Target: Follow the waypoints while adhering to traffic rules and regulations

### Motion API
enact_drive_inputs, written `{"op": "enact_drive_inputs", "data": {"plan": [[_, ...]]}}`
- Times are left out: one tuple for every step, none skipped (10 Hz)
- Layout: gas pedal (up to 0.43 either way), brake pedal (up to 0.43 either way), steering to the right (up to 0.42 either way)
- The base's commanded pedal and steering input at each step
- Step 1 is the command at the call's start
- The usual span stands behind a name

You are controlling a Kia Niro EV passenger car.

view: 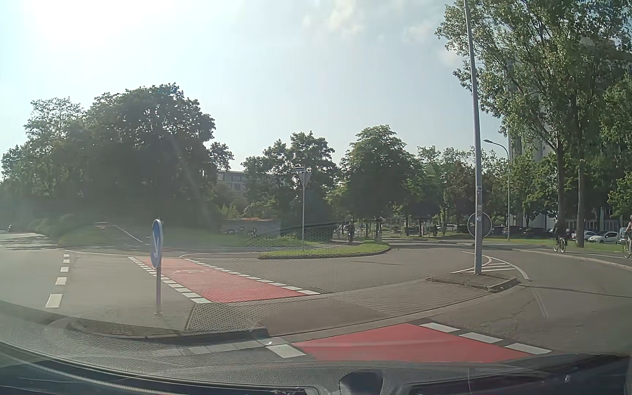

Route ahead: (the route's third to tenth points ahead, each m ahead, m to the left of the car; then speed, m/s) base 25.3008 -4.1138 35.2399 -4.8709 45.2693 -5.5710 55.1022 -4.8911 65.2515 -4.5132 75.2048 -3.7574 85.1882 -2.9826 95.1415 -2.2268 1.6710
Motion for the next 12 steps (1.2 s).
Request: {"op": "enact_drive_inputs", "data": {"plan": [[0.260,0.000,0.528],[0.268,0.000,0.528],[0.268,0.000,0.528],[0.268,0.000,0.528],[0.268,0.000,0.528],[0.268,0.000,0.528],[0.268,0.000,0.528],[0.268,0.000,0.528],[0.268,0.000,0.527],[0.268,0.000,0.518],[0.268,0.000,0.506],[0.268,0.000,0.488]]}}
